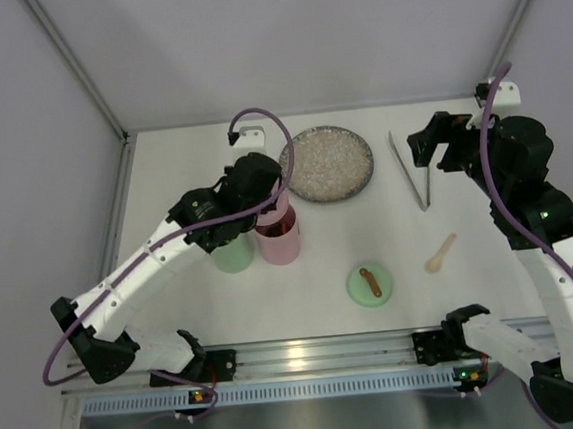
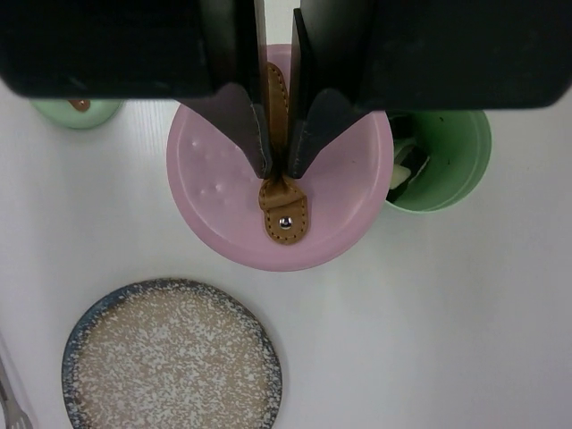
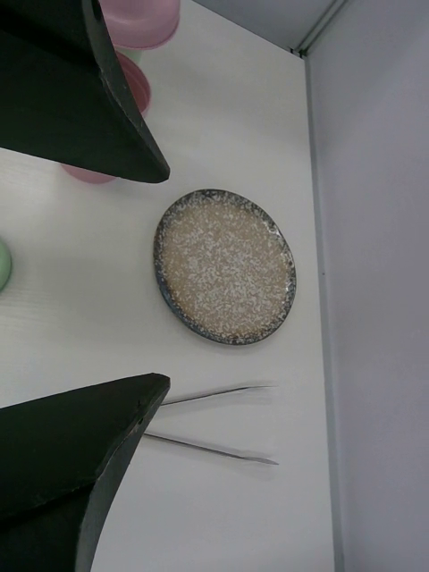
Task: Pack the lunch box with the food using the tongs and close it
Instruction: Close the box lid on the packing box.
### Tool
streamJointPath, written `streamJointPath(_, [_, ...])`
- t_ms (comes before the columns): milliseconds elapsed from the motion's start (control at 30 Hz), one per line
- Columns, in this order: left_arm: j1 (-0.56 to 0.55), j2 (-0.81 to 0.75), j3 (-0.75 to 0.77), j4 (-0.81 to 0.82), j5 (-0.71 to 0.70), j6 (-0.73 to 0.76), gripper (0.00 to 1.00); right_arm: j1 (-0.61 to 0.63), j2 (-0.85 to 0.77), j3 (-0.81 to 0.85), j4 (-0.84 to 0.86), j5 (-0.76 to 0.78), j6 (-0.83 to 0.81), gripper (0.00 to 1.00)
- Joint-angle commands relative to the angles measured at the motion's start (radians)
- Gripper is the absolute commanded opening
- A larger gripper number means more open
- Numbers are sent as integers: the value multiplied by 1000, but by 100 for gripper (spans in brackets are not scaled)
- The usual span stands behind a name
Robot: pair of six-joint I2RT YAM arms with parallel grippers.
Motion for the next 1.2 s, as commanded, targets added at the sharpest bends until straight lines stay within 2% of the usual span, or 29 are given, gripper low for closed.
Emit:
streamJointPath(0, [52, 52, 64, 25, 72, 81, 0, 17, -2, 37, 4, 6, 7, 89])
streamJointPath(167, [97, 143, 72, 27, 123, 83, 0, 16, -1, 34, 2, -7, 3, 89])
streamJointPath(433, [110, 193, 9, 76, 183, 63, 0, 16, 1, 14, 8, -18, -11, 89])
streamJointPath(733, [110, 150, -108, 134, 204, 32, 0, 16, 4, 12, 19, -63, -14, 89])
streamJointPath(1167, [112, 82, -155, 175, 146, -14, 0, 16, -1, 12, 23, -73, -14, 89])
